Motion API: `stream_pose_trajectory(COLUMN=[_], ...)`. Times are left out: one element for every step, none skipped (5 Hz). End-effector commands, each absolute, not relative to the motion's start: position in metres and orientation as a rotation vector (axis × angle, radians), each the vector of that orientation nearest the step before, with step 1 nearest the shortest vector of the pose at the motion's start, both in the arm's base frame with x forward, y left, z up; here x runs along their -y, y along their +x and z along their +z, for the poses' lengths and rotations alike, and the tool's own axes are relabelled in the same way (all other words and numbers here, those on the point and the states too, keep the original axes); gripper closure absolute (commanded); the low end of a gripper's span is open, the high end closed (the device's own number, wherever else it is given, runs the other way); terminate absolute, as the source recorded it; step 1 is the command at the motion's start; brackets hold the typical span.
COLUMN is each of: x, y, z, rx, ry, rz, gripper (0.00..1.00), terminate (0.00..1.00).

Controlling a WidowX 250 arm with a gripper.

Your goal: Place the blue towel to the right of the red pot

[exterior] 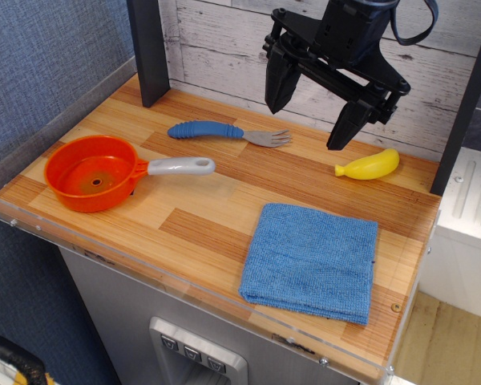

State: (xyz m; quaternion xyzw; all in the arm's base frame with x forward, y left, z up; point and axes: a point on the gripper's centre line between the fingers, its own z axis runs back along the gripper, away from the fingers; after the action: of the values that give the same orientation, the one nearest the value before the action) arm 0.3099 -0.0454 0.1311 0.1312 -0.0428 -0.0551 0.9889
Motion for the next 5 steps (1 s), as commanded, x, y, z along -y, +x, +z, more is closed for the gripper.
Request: stream_pose_trajectory(x=[0.045,0.044,0.046,0.049,0.053], y=[0.310,0.311,0.309,0.298,0.289], z=[0.131,0.107,0.083,0.059,0.037], rx=[0.086,0.026,-0.012,-0.027,-0.025], ry=[0.263,0.185,0.187,0.163,0.135], rz=[-0.111,-0.036,0.015,0.037,0.073], gripper=[0.00,0.00,0.00,0.00,0.00], terminate=[0.00,0.00,0.00,0.00,0.00])
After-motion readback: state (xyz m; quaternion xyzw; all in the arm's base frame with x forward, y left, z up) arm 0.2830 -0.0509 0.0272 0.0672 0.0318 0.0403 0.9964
